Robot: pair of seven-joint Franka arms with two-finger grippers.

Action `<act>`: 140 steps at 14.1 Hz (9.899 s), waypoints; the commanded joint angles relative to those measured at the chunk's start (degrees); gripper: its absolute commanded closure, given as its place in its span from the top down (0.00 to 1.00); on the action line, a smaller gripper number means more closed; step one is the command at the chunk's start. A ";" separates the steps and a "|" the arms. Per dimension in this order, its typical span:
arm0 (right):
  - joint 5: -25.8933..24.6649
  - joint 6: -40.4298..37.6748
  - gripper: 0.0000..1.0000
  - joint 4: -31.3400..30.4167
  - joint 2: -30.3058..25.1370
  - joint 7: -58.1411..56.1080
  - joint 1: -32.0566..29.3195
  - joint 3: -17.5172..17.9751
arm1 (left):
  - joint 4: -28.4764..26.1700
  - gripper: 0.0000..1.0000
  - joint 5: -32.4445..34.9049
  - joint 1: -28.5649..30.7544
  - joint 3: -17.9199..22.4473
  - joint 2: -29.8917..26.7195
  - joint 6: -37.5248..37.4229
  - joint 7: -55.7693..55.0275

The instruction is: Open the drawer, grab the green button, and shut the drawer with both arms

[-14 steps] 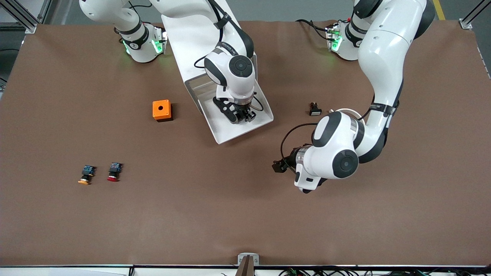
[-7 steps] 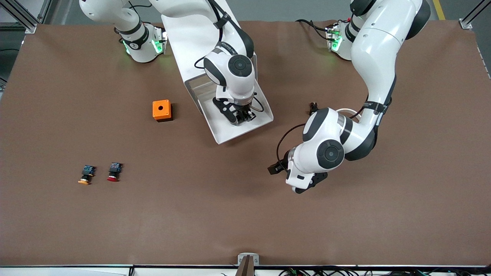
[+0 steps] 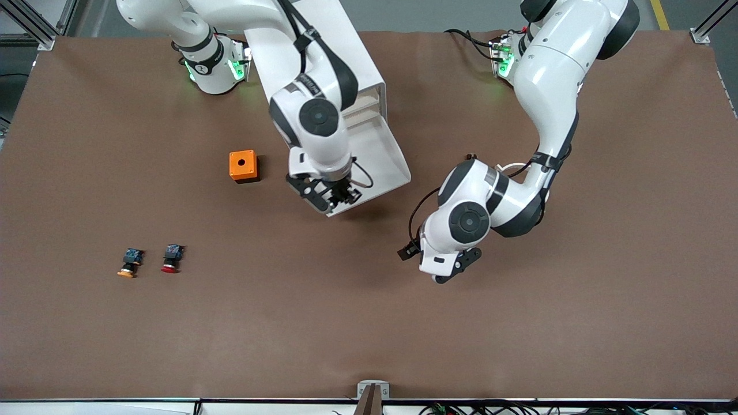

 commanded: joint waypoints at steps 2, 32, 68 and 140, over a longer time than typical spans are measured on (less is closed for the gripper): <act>-0.86 -0.71 0.00 -1.26 -1.50 -16.83 -8.23 0.80 | -4.38 1.00 1.93 -2.45 0.69 -0.65 2.51 -4.23; 5.11 25.39 0.00 -18.23 5.45 -71.02 -36.47 4.40 | -4.57 1.00 -1.57 -13.88 -1.24 0.40 2.42 2.97; -5.87 -41.67 1.00 7.96 -16.09 -78.57 -41.56 -0.87 | -4.83 1.00 -16.17 -10.74 -0.45 -3.46 1.72 2.62; -5.78 -39.29 1.00 3.13 -34.46 -81.12 -45.87 2.56 | -19.86 1.00 -0.53 20.39 11.59 -48.82 -23.42 59.66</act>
